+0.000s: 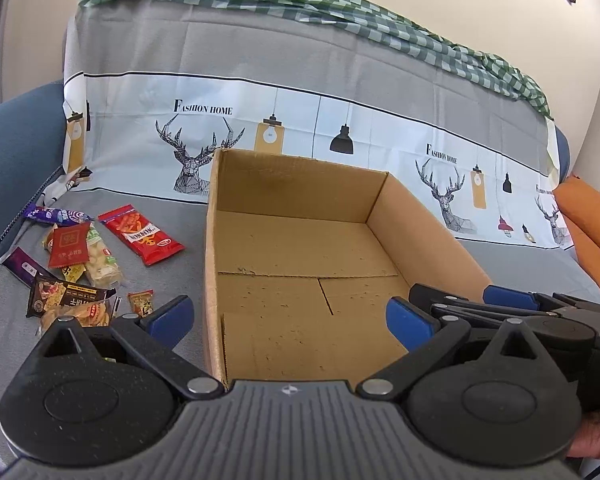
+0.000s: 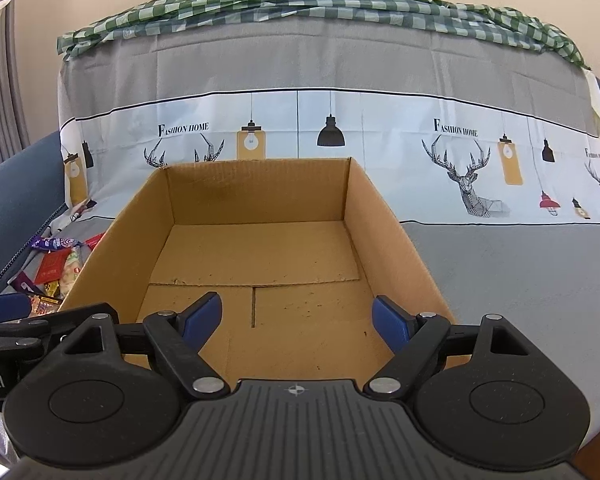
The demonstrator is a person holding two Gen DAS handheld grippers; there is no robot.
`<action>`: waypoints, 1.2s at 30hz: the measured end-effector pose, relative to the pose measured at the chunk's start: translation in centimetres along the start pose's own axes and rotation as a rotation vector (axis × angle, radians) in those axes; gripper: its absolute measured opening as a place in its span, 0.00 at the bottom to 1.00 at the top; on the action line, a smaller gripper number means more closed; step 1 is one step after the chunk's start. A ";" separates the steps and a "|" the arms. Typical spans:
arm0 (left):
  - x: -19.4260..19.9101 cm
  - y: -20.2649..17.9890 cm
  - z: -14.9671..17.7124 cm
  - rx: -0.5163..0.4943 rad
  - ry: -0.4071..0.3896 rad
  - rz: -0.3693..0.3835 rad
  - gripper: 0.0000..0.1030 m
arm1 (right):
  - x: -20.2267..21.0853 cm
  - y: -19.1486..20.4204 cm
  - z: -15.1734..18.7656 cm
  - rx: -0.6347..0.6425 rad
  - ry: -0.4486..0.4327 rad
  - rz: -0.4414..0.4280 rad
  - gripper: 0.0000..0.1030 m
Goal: Organize snacks
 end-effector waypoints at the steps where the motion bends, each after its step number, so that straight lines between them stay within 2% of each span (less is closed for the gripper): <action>1: 0.0 0.0 0.0 0.003 -0.002 0.002 0.99 | 0.0 0.0 0.0 -0.003 0.004 -0.002 0.81; 9: 0.1 0.0 0.1 -0.003 -0.015 0.003 0.99 | -0.1 0.0 0.0 -0.010 0.005 -0.013 0.81; 14: 0.0 -0.1 0.3 -0.036 -0.019 -0.009 0.94 | 0.0 0.2 0.0 -0.002 0.001 -0.019 0.74; 17: 0.1 0.1 0.1 -0.056 -0.037 -0.014 0.81 | 0.0 0.2 -0.1 0.006 0.004 -0.033 0.68; 19: 0.2 0.5 -0.2 -0.062 -0.041 -0.016 0.67 | 0.1 0.5 -0.1 0.015 -0.001 -0.042 0.63; 21: 0.4 1.2 -0.5 -0.064 -0.022 -0.020 0.58 | 0.3 0.9 -0.2 0.017 -0.011 -0.058 0.60; 24: 0.6 2.5 -1.3 -0.071 0.057 -0.024 0.57 | 0.4 1.6 -0.5 0.036 -0.013 -0.062 0.56; 26: 0.6 3.4 -1.9 -0.062 0.135 0.016 0.57 | 0.6 2.2 -0.8 0.036 -0.020 -0.073 0.56; 28: 0.7 4.2 -3.2 -0.097 0.144 0.045 0.57 | 0.8 2.9 -1.0 0.038 -0.026 -0.090 0.56; 30: 0.8 5.5 -4.4 -0.185 0.154 0.063 0.58 | 1.0 3.8 -1.1 0.044 -0.030 -0.104 0.56; 33: 0.6 7.9 -5.4 -0.292 0.106 0.102 0.62 | 1.3 5.3 -1.4 0.045 -0.047 -0.141 0.56; 36: -0.7 12.4 -5.0 -0.264 0.119 0.106 0.62 | 1.6 7.2 -1.6 0.056 -0.062 -0.178 0.56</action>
Point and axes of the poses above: each gripper's, at about its wrist camera, not at the fingertips, and x roughly against the way its jaws point, y to its left, z to its underside, the point moved 9 cm from there along -x, roughly the way its jaws point, and after that the axes turned 3 degrees about -z, right-handed, at the moved point
